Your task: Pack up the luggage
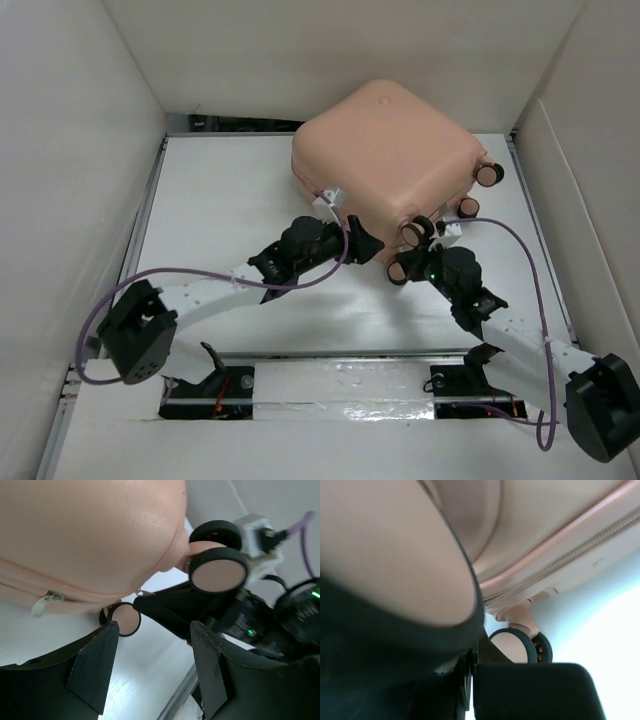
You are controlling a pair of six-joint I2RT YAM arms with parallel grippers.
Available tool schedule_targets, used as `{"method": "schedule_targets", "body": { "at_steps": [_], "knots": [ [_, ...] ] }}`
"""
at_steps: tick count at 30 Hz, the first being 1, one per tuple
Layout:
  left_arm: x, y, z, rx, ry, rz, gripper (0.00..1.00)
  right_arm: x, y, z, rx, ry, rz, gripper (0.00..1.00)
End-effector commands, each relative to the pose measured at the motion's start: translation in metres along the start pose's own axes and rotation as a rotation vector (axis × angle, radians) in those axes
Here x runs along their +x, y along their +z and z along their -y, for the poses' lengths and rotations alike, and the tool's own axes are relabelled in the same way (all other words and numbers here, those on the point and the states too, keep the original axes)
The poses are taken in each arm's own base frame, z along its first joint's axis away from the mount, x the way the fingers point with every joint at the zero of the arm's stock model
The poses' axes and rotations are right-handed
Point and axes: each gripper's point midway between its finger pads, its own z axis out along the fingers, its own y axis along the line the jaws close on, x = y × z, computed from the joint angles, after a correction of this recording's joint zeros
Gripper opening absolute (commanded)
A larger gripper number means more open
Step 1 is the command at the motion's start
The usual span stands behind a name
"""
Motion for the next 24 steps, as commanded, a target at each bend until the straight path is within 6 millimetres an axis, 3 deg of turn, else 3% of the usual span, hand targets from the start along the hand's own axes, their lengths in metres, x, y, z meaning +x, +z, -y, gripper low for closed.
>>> {"method": "schedule_targets", "body": {
  "at_steps": [1,2,3,5,6,8,9,11,12,13,14,15,18,19,22,23,24],
  "knots": [
    [-0.027,0.020,0.037,0.121,0.035,0.042,0.56,-0.038,-0.002,-0.047,-0.138,0.010,0.172,0.00],
    [-0.029,0.026,0.034,0.118,0.034,0.043,0.56,-0.035,-0.005,-0.053,-0.147,0.008,0.170,0.00],
    [-0.019,0.040,0.025,0.099,0.033,0.013,0.56,-0.032,-0.006,-0.053,-0.134,0.006,0.166,0.00],
    [-0.027,0.054,0.036,0.127,0.040,0.011,0.56,-0.039,-0.013,-0.051,-0.088,0.015,0.212,0.00],
    [-0.017,0.066,0.032,0.126,0.039,-0.023,0.56,-0.036,-0.016,-0.060,-0.110,0.014,0.217,0.00],
    [-0.030,0.076,0.044,0.163,0.032,-0.016,0.56,-0.030,-0.018,-0.062,-0.103,0.010,0.233,0.00],
    [-0.023,0.082,0.045,0.182,0.025,-0.042,0.56,-0.030,-0.021,-0.080,-0.161,0.018,0.259,0.00],
    [-0.039,0.088,0.053,0.207,0.012,-0.021,0.56,-0.011,-0.011,-0.082,-0.164,0.001,0.237,0.00],
    [-0.037,0.092,0.054,0.211,0.012,-0.037,0.56,-0.017,-0.008,-0.096,-0.216,0.007,0.265,0.00],
    [-0.044,0.094,0.062,0.228,0.016,-0.034,0.56,-0.006,-0.005,-0.115,-0.284,-0.015,0.229,0.00],
    [-0.045,0.095,0.065,0.235,0.013,-0.042,0.56,0.007,0.011,-0.127,-0.297,-0.045,0.187,0.00],
    [-0.042,0.097,0.067,0.246,0.016,-0.065,0.56,0.004,0.016,-0.141,-0.327,-0.041,0.206,0.00],
    [-0.055,0.086,0.076,0.258,0.037,-0.061,0.57,0.010,0.029,-0.174,-0.454,-0.022,0.201,0.00],
    [-0.055,0.080,0.067,0.232,0.040,-0.068,0.58,0.013,0.028,-0.181,-0.490,-0.023,0.188,0.00],
    [-0.064,0.053,0.051,0.198,0.038,-0.023,0.64,0.010,0.032,-0.185,-0.487,-0.011,0.180,0.00],
    [-0.064,0.047,0.044,0.183,0.035,-0.018,0.65,0.010,0.032,-0.183,-0.475,-0.002,0.177,0.04],
    [-0.077,0.033,0.042,0.170,0.038,0.025,0.67,0.014,0.032,-0.178,-0.450,0.007,0.157,0.12]
  ]
}}
